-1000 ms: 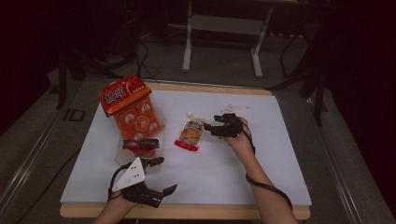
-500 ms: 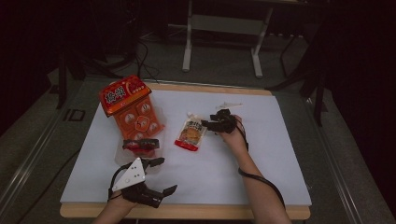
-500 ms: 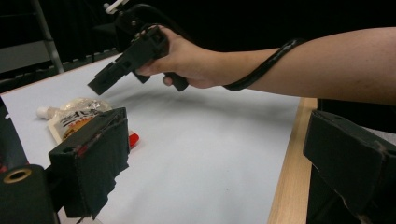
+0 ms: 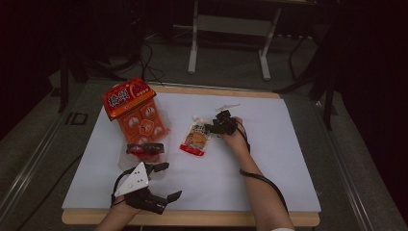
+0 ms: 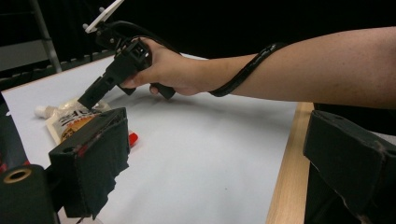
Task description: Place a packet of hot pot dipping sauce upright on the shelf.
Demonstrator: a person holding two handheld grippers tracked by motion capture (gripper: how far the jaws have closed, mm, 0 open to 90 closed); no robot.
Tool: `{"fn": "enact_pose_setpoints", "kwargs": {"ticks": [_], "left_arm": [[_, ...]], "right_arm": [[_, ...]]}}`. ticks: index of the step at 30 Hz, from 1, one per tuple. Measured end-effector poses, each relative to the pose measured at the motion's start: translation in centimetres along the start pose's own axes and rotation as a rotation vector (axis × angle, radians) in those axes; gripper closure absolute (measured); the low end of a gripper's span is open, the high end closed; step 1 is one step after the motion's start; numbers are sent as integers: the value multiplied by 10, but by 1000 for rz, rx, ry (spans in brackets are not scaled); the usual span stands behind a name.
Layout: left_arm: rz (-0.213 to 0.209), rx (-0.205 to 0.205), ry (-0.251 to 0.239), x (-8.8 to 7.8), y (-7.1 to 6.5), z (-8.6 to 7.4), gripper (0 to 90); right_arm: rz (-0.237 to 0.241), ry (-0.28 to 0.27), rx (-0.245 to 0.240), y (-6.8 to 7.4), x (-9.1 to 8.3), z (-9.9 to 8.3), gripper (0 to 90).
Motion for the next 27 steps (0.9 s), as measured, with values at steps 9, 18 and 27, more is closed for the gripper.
{"fn": "enact_pose_setpoints", "kwargs": {"ticks": [9, 18, 27], "left_arm": [[-1, 5, 4, 0, -1, 1, 75], [-4, 4, 10, 2, -1, 0, 75], [-1, 2, 6, 1, 0, 0, 75]], "right_arm": [[-16, 20, -60, 11, 0, -1, 759], [-29, 19, -86, 17, -6, 3, 895], [-6, -29, -85, 22, -27, 13, 899]]}}
Point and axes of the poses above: each handheld gripper's, and its own axes: x roughly forward along the jaws, z roughly out of its top, y roughly to its left, the point moved 3 cm from there along x, roughly forward along the jaws, and after that the axes turned 11 degrees about -z, right-handed, at the moved point
